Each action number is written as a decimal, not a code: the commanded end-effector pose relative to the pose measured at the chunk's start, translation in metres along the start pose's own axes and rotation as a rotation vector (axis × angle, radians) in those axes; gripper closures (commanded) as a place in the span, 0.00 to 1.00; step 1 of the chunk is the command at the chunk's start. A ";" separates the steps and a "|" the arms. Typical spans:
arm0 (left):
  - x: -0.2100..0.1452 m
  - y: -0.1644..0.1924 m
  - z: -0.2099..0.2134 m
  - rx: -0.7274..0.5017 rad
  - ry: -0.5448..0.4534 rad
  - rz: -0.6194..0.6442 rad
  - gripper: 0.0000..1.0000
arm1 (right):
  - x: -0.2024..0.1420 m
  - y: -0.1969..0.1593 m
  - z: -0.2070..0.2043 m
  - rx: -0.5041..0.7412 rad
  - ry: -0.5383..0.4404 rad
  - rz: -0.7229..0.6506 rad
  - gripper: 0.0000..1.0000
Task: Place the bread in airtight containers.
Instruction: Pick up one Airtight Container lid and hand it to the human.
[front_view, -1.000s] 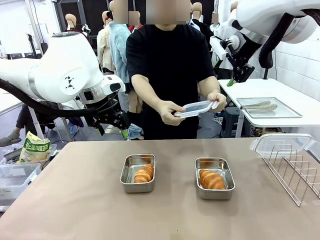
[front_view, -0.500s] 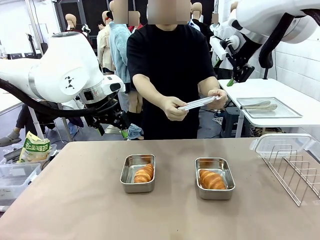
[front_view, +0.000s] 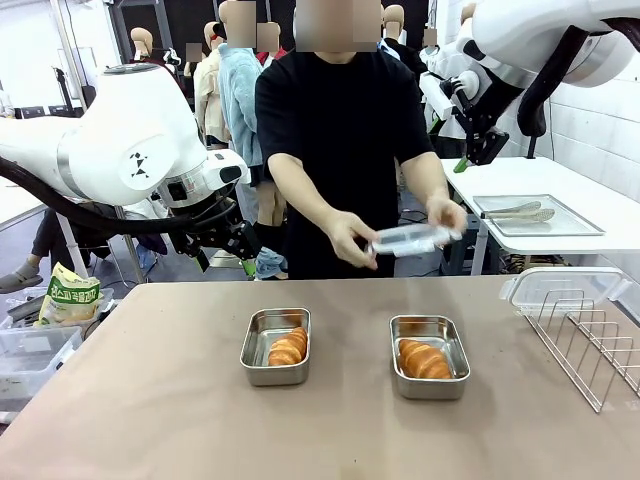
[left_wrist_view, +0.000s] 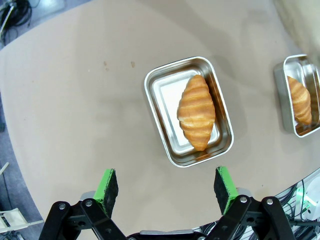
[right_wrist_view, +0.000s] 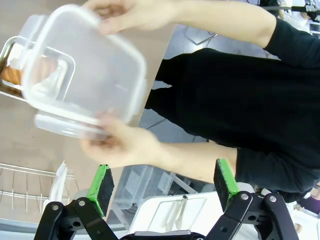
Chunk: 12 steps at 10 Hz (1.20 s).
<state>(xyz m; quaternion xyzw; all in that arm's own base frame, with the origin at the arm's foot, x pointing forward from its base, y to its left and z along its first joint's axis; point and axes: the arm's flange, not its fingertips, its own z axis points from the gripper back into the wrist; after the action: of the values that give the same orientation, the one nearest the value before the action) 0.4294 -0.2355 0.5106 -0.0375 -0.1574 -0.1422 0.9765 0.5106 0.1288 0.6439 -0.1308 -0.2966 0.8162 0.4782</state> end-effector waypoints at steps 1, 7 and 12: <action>0.000 0.001 0.001 -0.001 -0.001 0.010 0.00 | 0.000 0.000 0.000 -0.004 0.000 0.000 0.00; 0.000 0.001 0.001 -0.001 -0.001 0.010 0.00 | 0.000 0.000 0.000 -0.004 0.000 0.000 0.00; 0.000 0.001 0.001 -0.001 -0.001 0.010 0.00 | 0.000 0.000 0.000 -0.004 0.000 0.000 0.00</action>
<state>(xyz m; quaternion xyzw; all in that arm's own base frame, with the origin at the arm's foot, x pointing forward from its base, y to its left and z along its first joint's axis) 0.4294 -0.2355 0.5106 -0.0375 -0.1574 -0.1422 0.9765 0.5106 0.1288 0.6439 -0.1310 -0.2964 0.8162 0.4783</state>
